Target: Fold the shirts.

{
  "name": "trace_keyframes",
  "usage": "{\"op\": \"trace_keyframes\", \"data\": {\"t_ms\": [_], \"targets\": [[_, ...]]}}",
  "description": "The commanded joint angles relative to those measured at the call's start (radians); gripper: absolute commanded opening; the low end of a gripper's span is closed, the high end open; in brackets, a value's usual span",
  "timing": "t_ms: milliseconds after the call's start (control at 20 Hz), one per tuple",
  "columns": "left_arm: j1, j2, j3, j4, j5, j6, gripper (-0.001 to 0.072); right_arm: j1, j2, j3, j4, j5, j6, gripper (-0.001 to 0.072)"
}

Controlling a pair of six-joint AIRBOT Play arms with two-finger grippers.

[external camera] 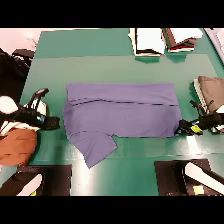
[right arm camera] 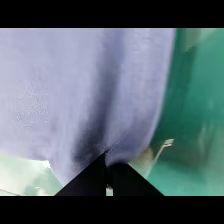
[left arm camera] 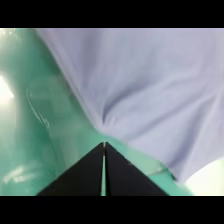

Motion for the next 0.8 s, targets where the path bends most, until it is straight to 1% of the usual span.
{"op": "trace_keyframes", "data": {"t_ms": [0, 50, 100, 300, 450, 500, 550, 750], "targets": [[0.001, 0.097, -0.163, -0.04, -0.007, -0.083, 0.048, 0.063, 0.002, 0.067, 0.01, 0.022, 0.0, 0.002], [0.001, 0.097, -0.205, -0.077, -0.006, -0.092, 0.0518, 0.084, 0.002, 0.09, 0.01, 0.023, 0.0, 0.002], [0.001, 0.097, -0.246, -0.124, 0.008, -0.089, 0.0518, 0.101, 0.002, 0.107, 0.01, 0.023, 0.003, 0.002], [0.0, 0.097, -0.373, -0.283, 0.13, -0.079, 0.0518, 0.144, 0.002, 0.136, 0.01, 0.021, 0.011, 0.002], [0.0, 0.097, -0.418, -0.388, 0.195, -0.026, 0.0517, 0.145, 0.002, 0.136, 0.01, 0.021, 0.012, 0.002], [0.0, 0.097, -0.427, -0.408, 0.212, -0.024, 0.0493, 0.145, 0.002, 0.136, 0.01, 0.021, 0.012, 0.002], [0.0, 0.097, -0.435, -0.43, 0.228, 0.002, 0.042, 0.144, 0.002, 0.136, 0.01, 0.023, 0.012, 0.002], [0.0, 0.097, -0.468, -0.514, 0.287, 0.03, 0.0418, 0.144, 0.002, 0.136, 0.011, 0.023, 0.027, 0.002]]}}
